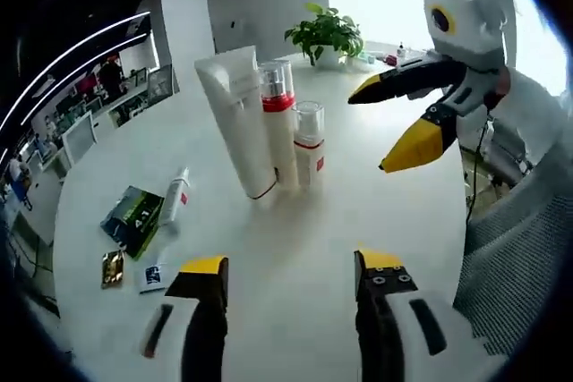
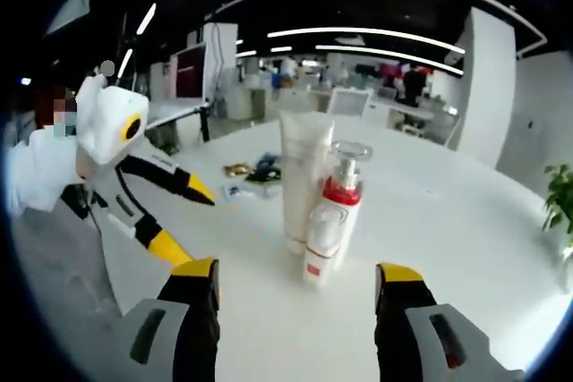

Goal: Arrange the skincare products in the storage area until every visible bottle or jar stands upright without overlapping.

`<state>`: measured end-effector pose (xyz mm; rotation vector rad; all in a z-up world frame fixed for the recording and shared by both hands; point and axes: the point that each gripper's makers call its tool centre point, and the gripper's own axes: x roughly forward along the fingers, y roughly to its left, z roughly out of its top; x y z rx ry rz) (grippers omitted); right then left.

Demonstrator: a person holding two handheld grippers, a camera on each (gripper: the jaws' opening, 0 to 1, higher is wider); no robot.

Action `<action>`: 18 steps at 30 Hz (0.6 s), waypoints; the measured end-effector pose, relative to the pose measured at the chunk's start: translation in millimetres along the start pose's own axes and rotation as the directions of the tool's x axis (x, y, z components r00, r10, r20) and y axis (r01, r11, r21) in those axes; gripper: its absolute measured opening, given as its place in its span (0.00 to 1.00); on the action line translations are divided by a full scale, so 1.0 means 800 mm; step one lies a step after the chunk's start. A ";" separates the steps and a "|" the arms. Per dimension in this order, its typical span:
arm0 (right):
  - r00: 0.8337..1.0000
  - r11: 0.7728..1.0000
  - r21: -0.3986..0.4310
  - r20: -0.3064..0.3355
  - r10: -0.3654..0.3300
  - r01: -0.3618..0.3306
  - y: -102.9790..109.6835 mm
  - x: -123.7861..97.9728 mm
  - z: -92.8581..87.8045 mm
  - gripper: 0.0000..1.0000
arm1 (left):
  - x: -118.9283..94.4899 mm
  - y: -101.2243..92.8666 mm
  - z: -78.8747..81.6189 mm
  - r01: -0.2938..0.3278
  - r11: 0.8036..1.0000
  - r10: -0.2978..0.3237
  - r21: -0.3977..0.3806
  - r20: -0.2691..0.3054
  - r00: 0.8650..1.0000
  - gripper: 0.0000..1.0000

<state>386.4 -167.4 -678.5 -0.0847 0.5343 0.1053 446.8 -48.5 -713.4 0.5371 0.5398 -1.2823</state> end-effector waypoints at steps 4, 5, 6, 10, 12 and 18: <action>1.000 0.999 -0.033 -0.011 0.018 -0.019 0.006 -0.002 -0.002 0.78 | -0.021 0.017 -0.009 -0.042 0.999 0.041 -0.023 -0.008 0.999 0.59; 1.000 0.999 -0.044 -0.012 0.024 -0.024 0.007 -0.002 -0.002 0.79 | -0.025 0.020 -0.011 -0.050 0.998 0.050 -0.026 -0.008 0.999 0.60; 1.000 0.998 -0.048 -0.013 0.026 -0.027 0.008 -0.002 -0.002 0.79 | -0.029 0.023 -0.012 -0.058 0.998 0.057 -0.027 -0.009 0.998 0.61; 0.999 0.997 -0.059 -0.017 0.039 -0.040 0.013 -0.003 -0.002 0.83 | -0.047 0.035 -0.014 -0.086 0.996 0.086 -0.035 -0.004 0.996 0.66; 0.999 0.997 -0.065 -0.017 0.037 -0.038 0.015 -0.004 -0.001 0.85 | -0.054 0.037 -0.014 -0.091 0.995 0.092 -0.033 0.004 0.996 0.67; 0.999 0.996 -0.086 -0.024 0.032 -0.034 0.021 -0.011 -0.001 0.92 | -0.070 0.048 -0.015 -0.102 0.994 0.103 -0.032 0.020 0.994 0.74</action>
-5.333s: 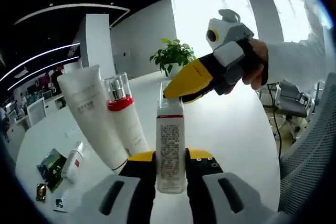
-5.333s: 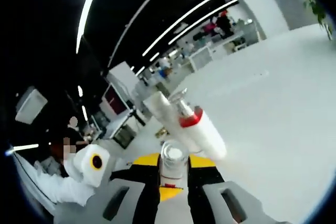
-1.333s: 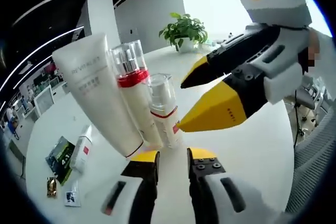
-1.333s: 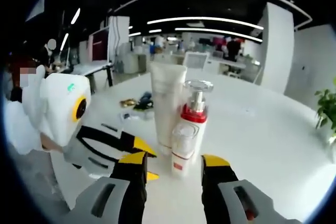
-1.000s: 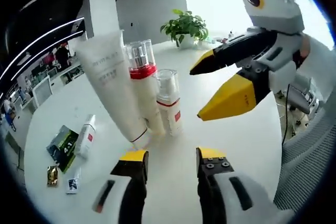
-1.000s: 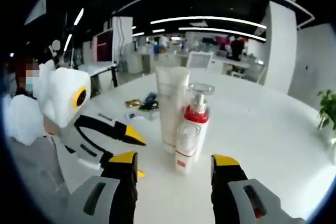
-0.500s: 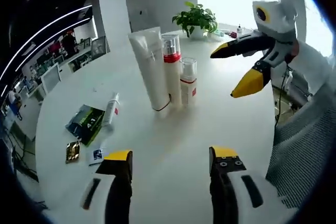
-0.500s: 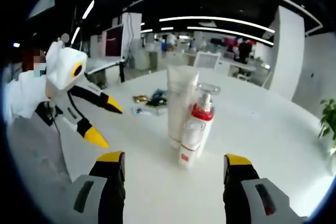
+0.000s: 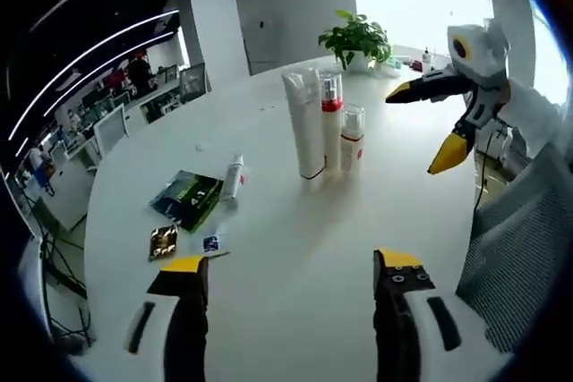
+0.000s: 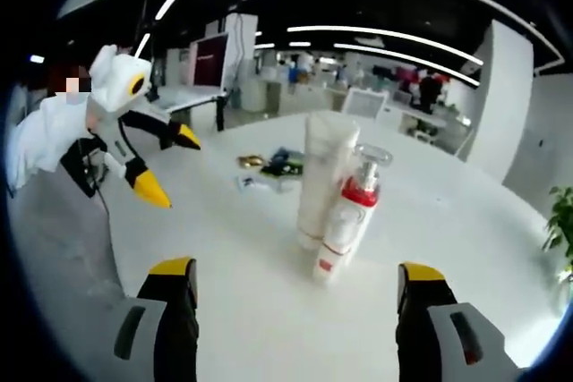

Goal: Arrange the skincare products in the storage area until every visible bottle or jar stands upright without overlapping.

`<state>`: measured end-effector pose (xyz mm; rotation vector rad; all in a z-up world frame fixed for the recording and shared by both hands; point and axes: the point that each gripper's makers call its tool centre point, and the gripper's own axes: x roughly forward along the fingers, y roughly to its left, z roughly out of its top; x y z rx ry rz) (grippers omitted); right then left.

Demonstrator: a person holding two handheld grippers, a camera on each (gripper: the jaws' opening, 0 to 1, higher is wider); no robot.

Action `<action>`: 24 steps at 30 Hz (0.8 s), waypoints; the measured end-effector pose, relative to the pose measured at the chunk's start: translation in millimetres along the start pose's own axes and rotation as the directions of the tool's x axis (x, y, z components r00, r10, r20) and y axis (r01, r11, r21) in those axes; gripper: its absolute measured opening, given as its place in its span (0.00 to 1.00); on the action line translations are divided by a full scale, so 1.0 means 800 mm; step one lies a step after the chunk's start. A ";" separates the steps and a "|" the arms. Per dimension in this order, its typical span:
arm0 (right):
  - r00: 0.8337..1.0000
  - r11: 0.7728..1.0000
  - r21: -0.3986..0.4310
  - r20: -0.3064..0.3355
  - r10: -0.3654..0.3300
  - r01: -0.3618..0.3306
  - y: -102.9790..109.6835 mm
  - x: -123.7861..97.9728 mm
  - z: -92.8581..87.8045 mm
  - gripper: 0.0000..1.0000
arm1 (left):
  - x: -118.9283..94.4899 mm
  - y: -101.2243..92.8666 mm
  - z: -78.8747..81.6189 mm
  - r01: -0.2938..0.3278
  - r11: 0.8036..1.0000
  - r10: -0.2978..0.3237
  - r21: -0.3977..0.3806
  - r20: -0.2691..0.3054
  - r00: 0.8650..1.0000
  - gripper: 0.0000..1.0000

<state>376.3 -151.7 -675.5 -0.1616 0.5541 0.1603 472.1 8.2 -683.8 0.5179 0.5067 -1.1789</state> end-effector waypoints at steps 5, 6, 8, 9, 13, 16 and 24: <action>1.000 1.000 -0.016 -0.015 -0.017 0.016 0.003 -0.002 0.002 0.99 | -0.011 0.007 -0.001 -0.002 1.000 0.002 -0.002 0.015 1.000 0.79; 1.000 1.000 -0.019 -0.017 -0.021 0.021 0.004 -0.003 0.003 0.99 | -0.014 0.008 -0.002 0.001 1.000 -0.001 0.000 0.016 1.000 0.78; 1.000 0.999 -0.022 -0.016 -0.026 0.025 0.007 -0.004 0.006 0.99 | -0.017 0.010 -0.005 0.010 1.000 -0.010 0.011 0.015 1.000 0.79; 0.999 0.999 -0.019 -0.015 -0.028 0.028 0.010 -0.004 0.008 0.99 | -0.019 0.011 -0.006 0.011 1.000 -0.011 0.013 0.013 1.000 0.81; 0.999 0.999 -0.025 -0.021 -0.046 0.046 0.017 -0.007 0.012 0.99 | -0.028 0.015 -0.013 0.019 1.000 -0.019 0.016 0.010 1.000 0.85; 0.998 0.998 -0.034 -0.024 -0.056 0.055 0.022 -0.012 0.015 1.00 | -0.035 0.018 -0.015 0.025 0.999 -0.025 0.023 0.015 1.000 0.87; 0.997 0.997 -0.037 -0.023 -0.068 0.067 0.038 -0.017 0.026 1.00 | -0.052 0.032 -0.019 0.003 1.000 -0.004 0.017 0.042 0.999 0.99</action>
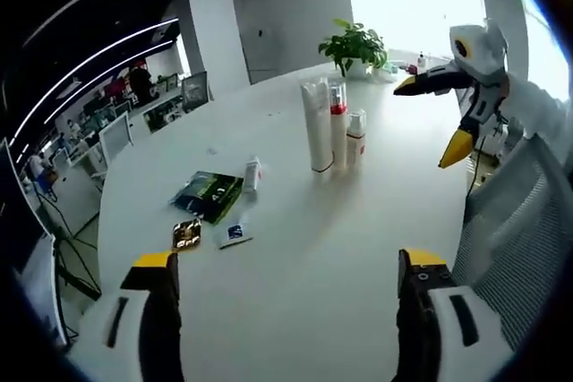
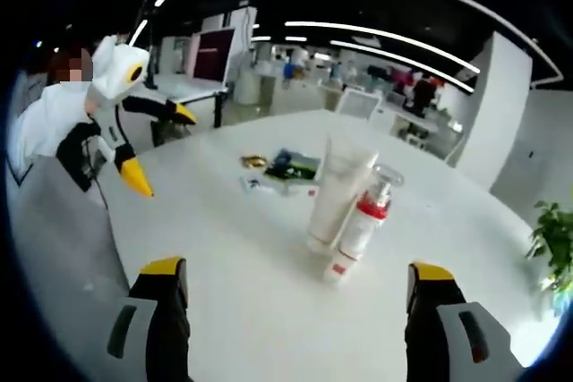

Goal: Arrange the skincare products in the storage area until every visible bottle or jar stands upright without overlapping.

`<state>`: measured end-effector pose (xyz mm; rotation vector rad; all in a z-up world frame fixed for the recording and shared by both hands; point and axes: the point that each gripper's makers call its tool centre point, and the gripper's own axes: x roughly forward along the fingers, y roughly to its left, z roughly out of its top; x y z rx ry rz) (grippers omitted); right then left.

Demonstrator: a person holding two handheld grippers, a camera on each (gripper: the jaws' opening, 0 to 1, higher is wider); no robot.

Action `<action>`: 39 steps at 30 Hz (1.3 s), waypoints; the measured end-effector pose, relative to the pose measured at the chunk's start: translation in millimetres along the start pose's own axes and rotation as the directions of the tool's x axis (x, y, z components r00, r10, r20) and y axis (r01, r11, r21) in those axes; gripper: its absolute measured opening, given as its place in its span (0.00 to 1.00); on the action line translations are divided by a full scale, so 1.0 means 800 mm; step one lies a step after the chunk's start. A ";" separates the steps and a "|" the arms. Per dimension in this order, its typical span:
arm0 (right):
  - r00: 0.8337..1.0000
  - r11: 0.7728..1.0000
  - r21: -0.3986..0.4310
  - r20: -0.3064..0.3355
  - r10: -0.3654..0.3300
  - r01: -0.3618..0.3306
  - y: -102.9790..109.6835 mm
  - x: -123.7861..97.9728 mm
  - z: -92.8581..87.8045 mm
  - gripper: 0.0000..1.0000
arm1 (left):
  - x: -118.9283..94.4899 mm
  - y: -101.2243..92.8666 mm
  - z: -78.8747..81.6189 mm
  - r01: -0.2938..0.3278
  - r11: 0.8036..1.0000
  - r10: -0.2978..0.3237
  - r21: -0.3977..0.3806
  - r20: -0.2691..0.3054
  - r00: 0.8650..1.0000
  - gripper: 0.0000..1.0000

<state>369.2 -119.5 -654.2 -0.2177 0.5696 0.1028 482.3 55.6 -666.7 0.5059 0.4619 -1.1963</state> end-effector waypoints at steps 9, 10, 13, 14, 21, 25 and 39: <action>1.000 1.000 -0.016 -0.006 -0.011 0.011 0.011 0.001 0.009 1.00 | -0.013 0.001 -0.009 0.012 1.000 -0.012 -0.016 0.009 1.000 0.99; 1.000 1.000 -0.019 -0.007 -0.010 0.010 0.013 0.001 0.009 1.00 | -0.014 0.001 -0.009 0.013 1.000 -0.013 -0.016 0.013 1.000 0.99; 1.000 1.000 -0.019 -0.012 -0.009 0.009 0.018 0.004 0.011 1.00 | -0.016 -0.002 -0.008 0.033 0.999 -0.033 -0.021 0.031 0.999 0.99; 1.000 1.000 -0.017 -0.017 -0.008 0.008 0.019 0.005 0.011 1.00 | -0.018 -0.003 -0.009 0.041 0.999 -0.040 -0.029 0.034 0.999 0.99; 1.000 1.000 -0.027 -0.010 0.009 -0.009 0.033 0.015 0.020 1.00 | -0.024 0.002 -0.015 0.036 0.999 -0.035 -0.024 0.028 0.999 0.99; 0.999 1.000 -0.010 -0.020 0.025 -0.025 0.037 0.021 0.020 1.00 | -0.024 0.006 -0.015 0.038 0.999 -0.037 -0.019 0.029 0.999 0.99; 0.999 0.999 -0.003 -0.021 0.038 -0.038 0.036 0.035 0.022 0.78 | -0.013 0.009 -0.010 0.049 0.999 -0.048 -0.018 0.027 0.998 0.99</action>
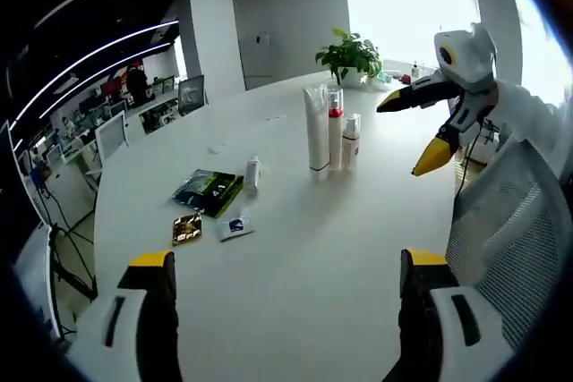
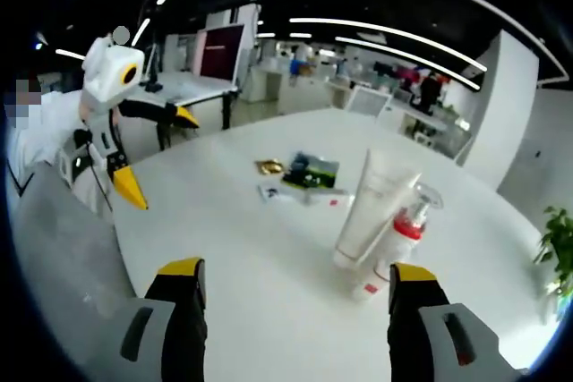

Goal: Arrange the skincare products in the storage area until every visible bottle or jar stands upright without overlapping.

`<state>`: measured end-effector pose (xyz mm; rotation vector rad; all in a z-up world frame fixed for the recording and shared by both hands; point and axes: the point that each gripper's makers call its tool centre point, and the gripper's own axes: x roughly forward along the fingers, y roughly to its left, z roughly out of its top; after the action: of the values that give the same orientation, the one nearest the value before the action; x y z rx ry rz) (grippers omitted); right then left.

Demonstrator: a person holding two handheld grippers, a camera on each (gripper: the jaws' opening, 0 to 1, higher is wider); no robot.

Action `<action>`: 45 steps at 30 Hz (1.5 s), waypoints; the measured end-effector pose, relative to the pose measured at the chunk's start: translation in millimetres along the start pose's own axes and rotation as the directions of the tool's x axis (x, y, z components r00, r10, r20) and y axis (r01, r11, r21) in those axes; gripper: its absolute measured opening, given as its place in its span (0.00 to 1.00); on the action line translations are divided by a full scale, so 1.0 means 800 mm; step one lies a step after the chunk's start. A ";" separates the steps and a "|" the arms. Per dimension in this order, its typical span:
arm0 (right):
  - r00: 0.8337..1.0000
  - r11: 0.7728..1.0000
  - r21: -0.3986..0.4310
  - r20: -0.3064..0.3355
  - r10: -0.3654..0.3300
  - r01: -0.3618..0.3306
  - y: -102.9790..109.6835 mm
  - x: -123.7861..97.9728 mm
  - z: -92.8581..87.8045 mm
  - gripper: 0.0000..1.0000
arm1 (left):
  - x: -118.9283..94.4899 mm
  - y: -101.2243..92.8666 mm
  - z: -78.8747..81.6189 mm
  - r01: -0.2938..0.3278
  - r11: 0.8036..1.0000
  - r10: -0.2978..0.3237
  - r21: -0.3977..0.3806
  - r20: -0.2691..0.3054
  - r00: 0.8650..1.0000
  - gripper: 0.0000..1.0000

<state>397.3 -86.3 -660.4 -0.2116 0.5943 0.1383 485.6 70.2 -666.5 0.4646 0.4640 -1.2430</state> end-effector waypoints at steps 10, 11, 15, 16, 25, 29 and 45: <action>1.000 1.000 -0.012 0.015 -0.018 0.018 -0.004 0.018 -0.007 0.68 | 0.016 0.003 0.007 0.015 0.999 -0.015 0.029 -0.019 1.000 0.98; 1.000 1.000 -0.009 0.018 -0.018 0.018 -0.005 0.019 -0.008 0.68 | 0.018 0.004 0.008 0.017 0.999 -0.016 0.032 -0.022 1.000 0.98; 1.000 0.999 0.036 0.002 -0.011 0.011 -0.004 0.023 -0.017 0.67 | 0.025 0.005 0.009 0.024 0.999 -0.022 0.040 -0.040 0.999 0.97; 1.000 0.999 0.031 -0.001 -0.012 0.012 -0.004 0.023 -0.017 0.68 | 0.027 0.005 0.009 0.026 0.999 -0.025 0.043 -0.043 0.999 0.97; 0.999 1.000 -0.002 0.032 -0.007 0.007 0.004 0.023 -0.007 0.74 | 0.056 0.014 0.025 0.035 0.998 -0.032 0.050 -0.048 0.998 0.90; 0.999 1.000 -0.001 0.032 -0.015 0.015 0.000 0.023 -0.010 0.75 | 0.077 0.014 0.031 0.064 0.996 -0.060 0.058 -0.064 0.996 0.85; 0.999 1.000 0.011 0.052 0.012 -0.013 0.006 0.023 -0.003 0.82 | 0.153 0.021 0.064 0.116 0.989 -0.108 0.089 -0.091 0.990 0.29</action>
<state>410.1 -81.2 -673.6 -0.1924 0.5445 0.1520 537.3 -50.4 -693.2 0.5807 0.5118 -1.3610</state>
